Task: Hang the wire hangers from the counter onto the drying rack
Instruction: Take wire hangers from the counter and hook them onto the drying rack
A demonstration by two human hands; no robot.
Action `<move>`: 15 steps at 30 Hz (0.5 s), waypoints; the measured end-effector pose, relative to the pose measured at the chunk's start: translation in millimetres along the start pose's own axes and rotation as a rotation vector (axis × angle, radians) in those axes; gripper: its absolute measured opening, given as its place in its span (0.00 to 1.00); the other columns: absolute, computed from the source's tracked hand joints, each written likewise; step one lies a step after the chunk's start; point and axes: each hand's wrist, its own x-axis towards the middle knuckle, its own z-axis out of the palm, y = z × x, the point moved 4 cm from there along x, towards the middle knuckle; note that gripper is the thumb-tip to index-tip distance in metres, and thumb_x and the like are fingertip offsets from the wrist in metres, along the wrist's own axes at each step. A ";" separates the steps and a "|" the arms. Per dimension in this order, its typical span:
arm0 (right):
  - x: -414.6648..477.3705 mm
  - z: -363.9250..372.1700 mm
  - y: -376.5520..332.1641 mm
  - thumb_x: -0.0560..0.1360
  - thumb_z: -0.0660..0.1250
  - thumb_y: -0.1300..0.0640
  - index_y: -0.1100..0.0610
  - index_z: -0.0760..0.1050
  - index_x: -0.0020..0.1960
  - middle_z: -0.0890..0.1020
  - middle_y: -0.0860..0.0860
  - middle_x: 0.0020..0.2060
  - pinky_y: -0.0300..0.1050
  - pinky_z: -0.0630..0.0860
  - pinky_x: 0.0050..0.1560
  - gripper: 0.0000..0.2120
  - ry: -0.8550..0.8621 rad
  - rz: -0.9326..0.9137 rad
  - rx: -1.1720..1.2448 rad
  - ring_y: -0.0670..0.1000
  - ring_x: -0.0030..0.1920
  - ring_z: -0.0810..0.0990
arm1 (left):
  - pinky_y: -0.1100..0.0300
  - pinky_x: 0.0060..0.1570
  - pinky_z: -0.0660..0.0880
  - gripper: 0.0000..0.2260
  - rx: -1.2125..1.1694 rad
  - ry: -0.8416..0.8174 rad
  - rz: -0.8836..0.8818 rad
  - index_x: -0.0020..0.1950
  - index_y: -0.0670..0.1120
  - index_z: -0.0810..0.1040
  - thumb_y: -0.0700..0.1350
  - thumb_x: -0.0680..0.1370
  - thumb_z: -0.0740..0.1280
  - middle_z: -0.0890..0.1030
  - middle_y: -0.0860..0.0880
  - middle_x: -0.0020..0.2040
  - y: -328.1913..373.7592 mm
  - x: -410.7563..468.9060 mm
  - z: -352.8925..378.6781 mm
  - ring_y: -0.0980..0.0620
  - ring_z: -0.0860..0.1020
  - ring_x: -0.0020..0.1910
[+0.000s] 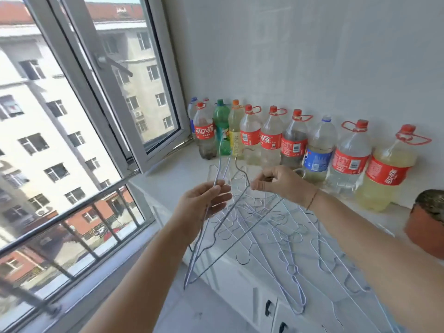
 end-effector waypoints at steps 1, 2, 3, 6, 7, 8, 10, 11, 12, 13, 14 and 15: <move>1.2 12.5 -8.9 0.66 0.71 0.44 0.60 0.81 0.42 0.83 0.59 0.41 0.41 0.74 0.47 0.18 -0.026 -0.024 0.007 0.49 0.41 0.78 | 0.61 0.46 0.79 0.07 -0.021 0.012 -0.012 0.52 0.42 0.79 0.37 0.78 0.62 0.85 0.47 0.45 -2.4 -14.7 -3.6 0.51 0.84 0.44; 2.4 25.2 -18.2 0.67 0.72 0.46 0.60 0.81 0.42 0.82 0.60 0.41 0.39 0.74 0.45 0.17 -0.050 -0.049 0.015 0.49 0.39 0.77 | 0.60 0.47 0.80 0.07 -0.042 0.028 -0.021 0.53 0.41 0.79 0.37 0.78 0.62 0.85 0.46 0.46 -4.1 -29.2 -8.6 0.50 0.84 0.44; 3.1 37.9 -26.9 0.68 0.72 0.49 0.61 0.81 0.41 0.82 0.60 0.39 0.37 0.73 0.44 0.14 -0.078 -0.068 0.023 0.47 0.39 0.77 | 0.60 0.47 0.80 0.08 -0.066 0.049 -0.027 0.53 0.40 0.78 0.36 0.77 0.62 0.85 0.45 0.47 -4.9 -42.9 -14.9 0.49 0.84 0.44; 3.9 78.7 -55.1 0.68 0.72 0.49 0.60 0.80 0.40 0.82 0.57 0.38 0.37 0.74 0.44 0.13 -0.147 -0.124 0.009 0.47 0.39 0.79 | 0.60 0.45 0.81 0.08 -0.126 0.135 -0.040 0.53 0.39 0.78 0.33 0.76 0.63 0.84 0.43 0.46 -2.8 -83.0 -42.6 0.48 0.84 0.44; 4.9 93.3 -62.3 0.67 0.72 0.47 0.59 0.80 0.39 0.81 0.57 0.40 0.40 0.75 0.46 0.14 -0.166 -0.146 -0.006 0.49 0.40 0.79 | 0.60 0.43 0.81 0.08 -0.142 0.170 -0.043 0.53 0.38 0.78 0.32 0.75 0.64 0.84 0.43 0.46 -1.5 -95.9 -53.8 0.48 0.84 0.43; 4.8 108.1 -71.2 0.66 0.72 0.44 0.56 0.80 0.39 0.81 0.55 0.41 0.43 0.74 0.49 0.15 -0.178 -0.177 -0.025 0.49 0.42 0.80 | 0.61 0.41 0.81 0.09 -0.157 0.209 -0.042 0.53 0.38 0.78 0.31 0.75 0.64 0.84 0.43 0.45 -0.4 -108.7 -65.5 0.48 0.84 0.42; 4.9 138.4 -89.9 0.64 0.70 0.37 0.49 0.79 0.37 0.80 0.49 0.43 0.51 0.70 0.60 0.16 -0.174 -0.260 -0.079 0.47 0.47 0.79 | 0.63 0.37 0.80 0.10 -0.173 0.285 -0.028 0.53 0.37 0.78 0.29 0.74 0.64 0.85 0.44 0.43 1.3 -134.3 -88.9 0.50 0.84 0.40; 3.9 154.0 -100.1 0.63 0.69 0.34 0.47 0.79 0.37 0.80 0.47 0.46 0.56 0.67 0.63 0.16 -0.155 -0.296 -0.102 0.46 0.50 0.78 | 0.64 0.36 0.79 0.11 -0.178 0.318 -0.015 0.53 0.37 0.78 0.28 0.74 0.64 0.85 0.44 0.43 1.8 -146.9 -100.6 0.50 0.84 0.40; 1.7 170.3 -110.4 0.63 0.68 0.34 0.47 0.79 0.38 0.79 0.46 0.49 0.59 0.63 0.66 0.16 -0.127 -0.317 -0.127 0.46 0.53 0.76 | 0.64 0.36 0.79 0.12 -0.178 0.347 0.003 0.53 0.37 0.78 0.27 0.73 0.64 0.85 0.44 0.42 2.6 -160.0 -112.1 0.51 0.84 0.39; -2.3 188.1 -122.3 0.64 0.70 0.36 0.47 0.80 0.41 0.78 0.48 0.53 0.59 0.61 0.68 0.16 -0.097 -0.334 -0.136 0.45 0.56 0.73 | 0.64 0.37 0.79 0.12 -0.175 0.374 0.025 0.52 0.38 0.78 0.27 0.72 0.64 0.85 0.45 0.41 3.8 -173.4 -124.1 0.51 0.84 0.39; -8.2 205.9 -134.8 0.65 0.71 0.39 0.49 0.80 0.44 0.76 0.51 0.57 0.56 0.59 0.69 0.15 -0.060 -0.342 -0.129 0.45 0.59 0.69 | 0.63 0.39 0.80 0.12 -0.177 0.398 0.049 0.51 0.38 0.78 0.26 0.72 0.64 0.85 0.46 0.40 5.4 -187.4 -136.0 0.52 0.84 0.39; -15.9 224.8 -147.7 0.65 0.72 0.42 0.51 0.80 0.48 0.74 0.53 0.59 0.53 0.59 0.69 0.16 -0.013 -0.358 -0.103 0.45 0.60 0.67 | 0.63 0.40 0.80 0.12 -0.186 0.422 0.075 0.50 0.39 0.78 0.26 0.71 0.65 0.85 0.46 0.39 7.6 -202.0 -147.5 0.52 0.84 0.39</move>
